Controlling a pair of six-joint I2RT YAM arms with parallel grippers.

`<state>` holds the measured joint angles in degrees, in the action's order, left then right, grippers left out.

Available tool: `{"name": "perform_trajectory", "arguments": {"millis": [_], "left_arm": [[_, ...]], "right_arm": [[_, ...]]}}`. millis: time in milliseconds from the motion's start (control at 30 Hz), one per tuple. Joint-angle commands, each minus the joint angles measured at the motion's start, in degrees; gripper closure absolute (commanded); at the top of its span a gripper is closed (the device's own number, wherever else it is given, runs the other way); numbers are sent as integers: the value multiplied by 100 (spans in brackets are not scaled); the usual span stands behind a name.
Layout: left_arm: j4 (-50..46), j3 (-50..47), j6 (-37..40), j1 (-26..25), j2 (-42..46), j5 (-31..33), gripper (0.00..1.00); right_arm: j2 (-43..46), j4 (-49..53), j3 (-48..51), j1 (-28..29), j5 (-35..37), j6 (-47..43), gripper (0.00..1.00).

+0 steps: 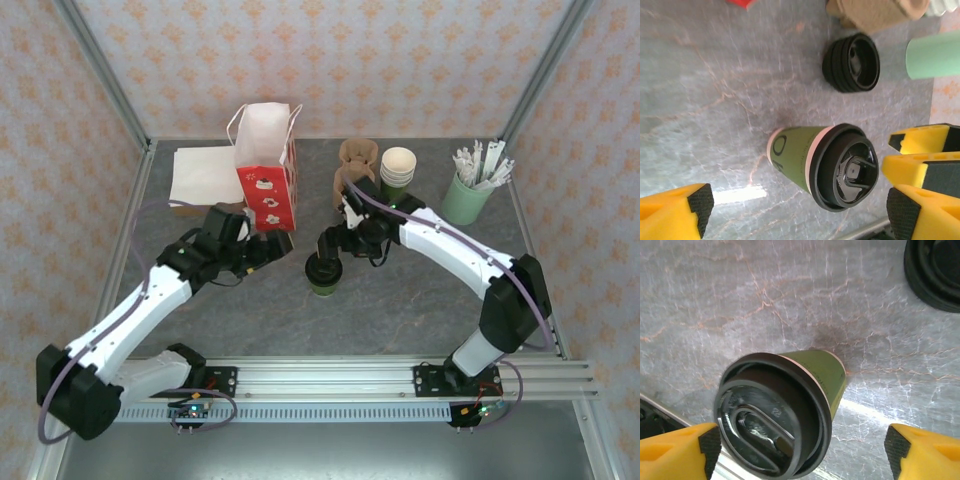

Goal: Pack the takeout coffee

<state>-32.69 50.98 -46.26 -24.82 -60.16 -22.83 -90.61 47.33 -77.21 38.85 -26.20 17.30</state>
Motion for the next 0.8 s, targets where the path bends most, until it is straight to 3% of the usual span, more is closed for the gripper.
{"name": "perform_trajectory", "arguments": {"millis": [0, 233, 500, 767], "left_arm": [[-324, 125, 217, 133, 461, 1083, 1], [-637, 175, 471, 311, 934, 2067, 0], [-832, 200, 619, 346, 927, 2040, 0], [-768, 117, 563, 355, 936, 1931, 0]], "right_arm": [[131, 781, -494, 319, 874, -377, 8], [-626, 1735, -1503, 1012, 1778, -631, 1], [-1518, 2369, -2334, 1347, 2023, -857, 1], [-1809, 2421, -2456, 1372, 1843, -975, 1]]}}
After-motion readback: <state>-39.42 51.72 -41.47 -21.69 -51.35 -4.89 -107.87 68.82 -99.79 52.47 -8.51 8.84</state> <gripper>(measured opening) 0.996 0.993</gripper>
